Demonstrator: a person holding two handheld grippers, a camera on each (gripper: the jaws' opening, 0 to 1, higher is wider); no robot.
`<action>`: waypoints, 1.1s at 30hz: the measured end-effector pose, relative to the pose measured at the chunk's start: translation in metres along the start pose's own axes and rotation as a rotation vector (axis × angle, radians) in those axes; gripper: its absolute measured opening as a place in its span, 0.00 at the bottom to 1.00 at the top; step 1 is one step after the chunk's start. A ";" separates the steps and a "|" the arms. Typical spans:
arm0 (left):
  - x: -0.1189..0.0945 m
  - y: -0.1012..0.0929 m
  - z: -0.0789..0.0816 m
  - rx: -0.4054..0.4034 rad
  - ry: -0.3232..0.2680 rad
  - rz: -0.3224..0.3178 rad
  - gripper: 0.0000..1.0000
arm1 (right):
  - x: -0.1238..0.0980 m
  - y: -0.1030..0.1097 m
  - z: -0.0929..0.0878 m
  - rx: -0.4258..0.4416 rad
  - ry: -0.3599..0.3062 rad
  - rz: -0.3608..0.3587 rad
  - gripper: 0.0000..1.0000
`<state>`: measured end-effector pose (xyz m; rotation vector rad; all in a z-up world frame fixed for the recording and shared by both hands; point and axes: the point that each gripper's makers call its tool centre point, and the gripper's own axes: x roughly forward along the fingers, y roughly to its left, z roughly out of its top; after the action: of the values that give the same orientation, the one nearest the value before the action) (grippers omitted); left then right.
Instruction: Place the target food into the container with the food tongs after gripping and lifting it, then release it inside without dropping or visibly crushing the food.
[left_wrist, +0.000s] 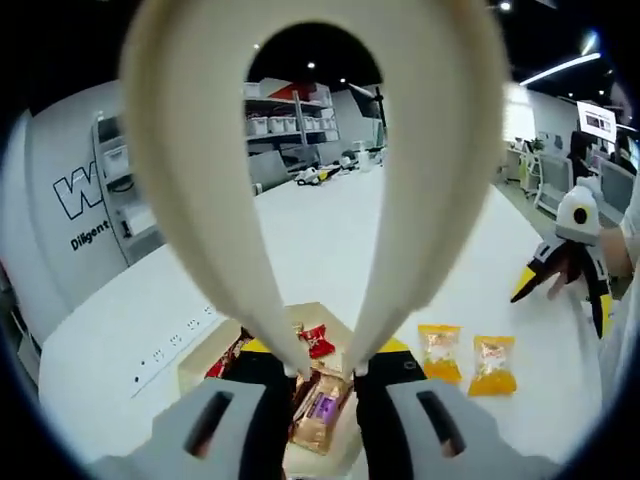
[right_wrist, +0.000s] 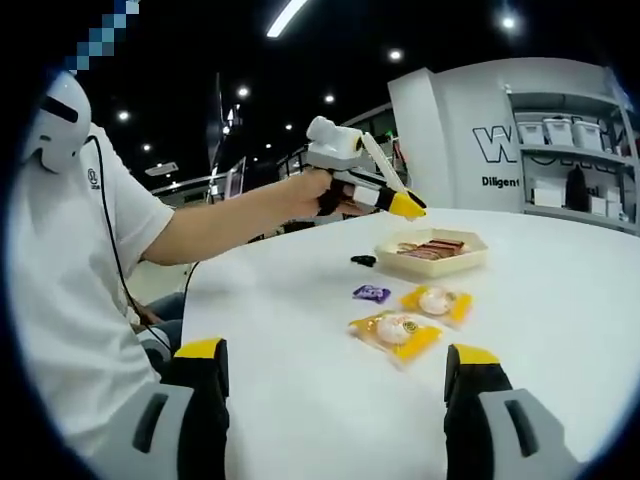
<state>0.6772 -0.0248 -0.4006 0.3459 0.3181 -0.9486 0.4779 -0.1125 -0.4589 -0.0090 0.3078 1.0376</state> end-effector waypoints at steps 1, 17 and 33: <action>-0.003 -0.003 -0.001 0.000 -0.002 -0.002 0.20 | 0.000 0.000 0.000 -0.001 -0.001 0.001 0.90; -0.037 -0.045 -0.019 -0.014 -0.010 -0.057 0.21 | 0.005 0.009 0.003 -0.015 0.005 0.016 0.90; -0.037 -0.082 -0.050 -0.061 -0.016 -0.151 0.23 | 0.007 0.012 0.005 -0.026 0.007 0.028 0.90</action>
<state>0.5836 -0.0204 -0.4421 0.2611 0.3612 -1.0871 0.4722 -0.0994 -0.4545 -0.0316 0.3014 1.0696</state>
